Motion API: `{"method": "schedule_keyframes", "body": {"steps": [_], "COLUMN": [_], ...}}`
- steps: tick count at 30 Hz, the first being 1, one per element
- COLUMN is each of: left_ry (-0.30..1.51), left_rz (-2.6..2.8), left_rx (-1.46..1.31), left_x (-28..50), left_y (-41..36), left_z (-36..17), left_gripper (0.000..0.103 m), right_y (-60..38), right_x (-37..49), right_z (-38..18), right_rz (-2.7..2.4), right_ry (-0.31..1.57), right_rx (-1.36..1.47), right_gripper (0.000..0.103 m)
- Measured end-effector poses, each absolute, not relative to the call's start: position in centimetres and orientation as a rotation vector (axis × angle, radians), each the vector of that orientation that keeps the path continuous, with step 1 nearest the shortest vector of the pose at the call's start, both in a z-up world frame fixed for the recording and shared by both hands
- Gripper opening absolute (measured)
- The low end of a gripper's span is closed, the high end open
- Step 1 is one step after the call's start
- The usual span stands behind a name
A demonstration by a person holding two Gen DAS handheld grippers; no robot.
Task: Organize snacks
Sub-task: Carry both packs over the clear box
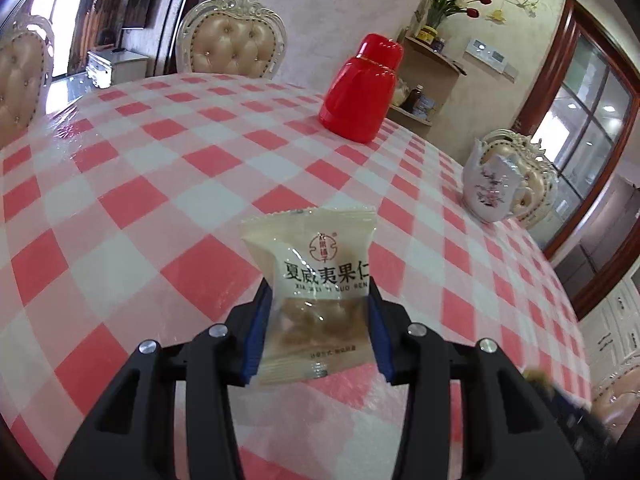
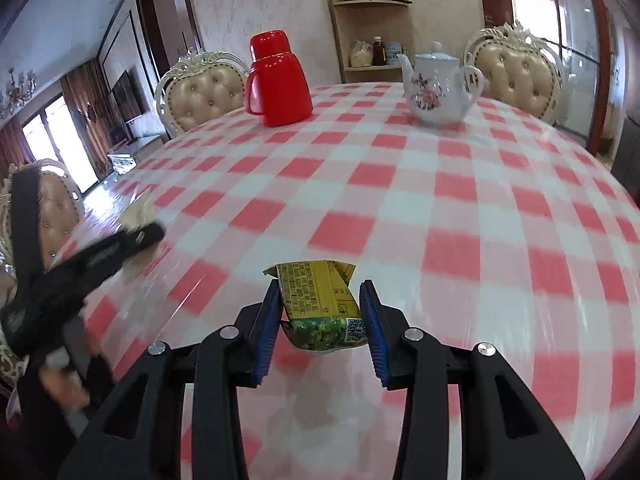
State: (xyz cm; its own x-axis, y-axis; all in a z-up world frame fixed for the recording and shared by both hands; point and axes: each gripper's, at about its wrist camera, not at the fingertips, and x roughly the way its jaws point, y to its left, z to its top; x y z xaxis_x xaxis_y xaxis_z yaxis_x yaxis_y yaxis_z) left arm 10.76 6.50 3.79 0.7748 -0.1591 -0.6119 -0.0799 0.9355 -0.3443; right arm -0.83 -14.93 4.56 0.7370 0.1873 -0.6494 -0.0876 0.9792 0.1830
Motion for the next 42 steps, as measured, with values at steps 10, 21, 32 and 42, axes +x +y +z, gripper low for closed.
{"method": "schedule_keyframes", "body": {"steps": [10,21,32,42], "left_ry": [0.654,0.593,0.599,0.642], "left_rz": [-0.114,-0.180,-0.159,-0.065], "left_rx": [-0.286,-0.187,-0.148,-0.098], "left_x": [-1.3,-13.8,-21.6,-26.9], "left_y": [4.4,3.7,7.0,12.5], "left_z": [6.5,7.7,7.6,6.1], "left_gripper": [0.045,0.045,0.045,0.045], "right_y": [-17.4,-17.7,-15.5,-7.9], "right_x": [-10.3,-21.3,-28.0,-31.1], "right_z": [7.1,7.3,8.5,8.2], "right_rz": [0.157,0.162,0.193,0.341], "right_ry": [0.645,0.547,0.497,0.508], "right_rx": [0.159,0.137,0.083,-0.035], "right_gripper": [0.039,0.039,0.039,0.039]}}
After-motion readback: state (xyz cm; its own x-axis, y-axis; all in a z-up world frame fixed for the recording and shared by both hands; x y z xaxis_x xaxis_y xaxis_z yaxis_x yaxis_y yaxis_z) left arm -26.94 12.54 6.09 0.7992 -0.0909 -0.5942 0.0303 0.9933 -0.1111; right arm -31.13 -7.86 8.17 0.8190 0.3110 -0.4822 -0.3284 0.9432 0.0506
